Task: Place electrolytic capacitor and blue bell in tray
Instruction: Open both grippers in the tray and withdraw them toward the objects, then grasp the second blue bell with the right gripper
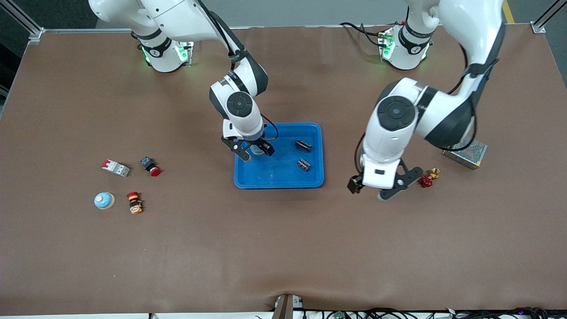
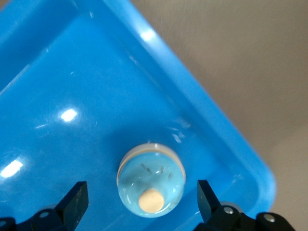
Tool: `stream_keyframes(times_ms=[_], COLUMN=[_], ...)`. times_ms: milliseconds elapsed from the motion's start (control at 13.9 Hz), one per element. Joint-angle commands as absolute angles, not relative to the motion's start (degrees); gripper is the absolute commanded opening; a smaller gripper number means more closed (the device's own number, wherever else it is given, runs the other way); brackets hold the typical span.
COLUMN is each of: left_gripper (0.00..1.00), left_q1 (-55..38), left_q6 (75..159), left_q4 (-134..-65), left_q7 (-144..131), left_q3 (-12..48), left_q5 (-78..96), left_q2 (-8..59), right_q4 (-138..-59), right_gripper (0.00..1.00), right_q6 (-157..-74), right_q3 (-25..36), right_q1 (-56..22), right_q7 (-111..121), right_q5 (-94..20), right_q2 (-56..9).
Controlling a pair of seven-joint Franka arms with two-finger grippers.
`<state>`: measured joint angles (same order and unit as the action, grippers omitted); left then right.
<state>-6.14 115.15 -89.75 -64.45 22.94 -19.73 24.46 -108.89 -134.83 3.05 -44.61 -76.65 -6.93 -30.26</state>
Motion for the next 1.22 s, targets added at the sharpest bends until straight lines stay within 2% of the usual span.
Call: stream_keyframes(times_ms=[0,359,790,1149], left_gripper=[1.0,1.0,1.0,1.0], left_q1=[-3.17,1.22,8.25,11.77], left_q6=[112.16,104.43,99.07,96.51], left_q4=[-90.7,-85.88,-80.08,-79.72], left_q7=[-56.71,-44.41,-34.21,-27.26], left_q3=[23.47,23.2,23.47,23.64], left_q5=[-18.02,-16.7,-13.46,-10.47], left_q2=[20.66,18.81,17.4,15.03], right_q4=[-103.55,-102.92,-102.83,-102.83], right_gripper=[1.0,1.0,1.0,1.0], right_q6=[-124.4,-120.67,-121.55,-124.35], right_q3=[3.16,4.13,5.27,5.27], right_q1=[-40.45,-28.24,-15.49,-5.2], right_q7=[-69.03,-44.96,-29.72,-15.59], right_q5=[-4.92,-4.31,2.89,4.92], right_q2=[-29.1,-25.23,-25.4,-25.66])
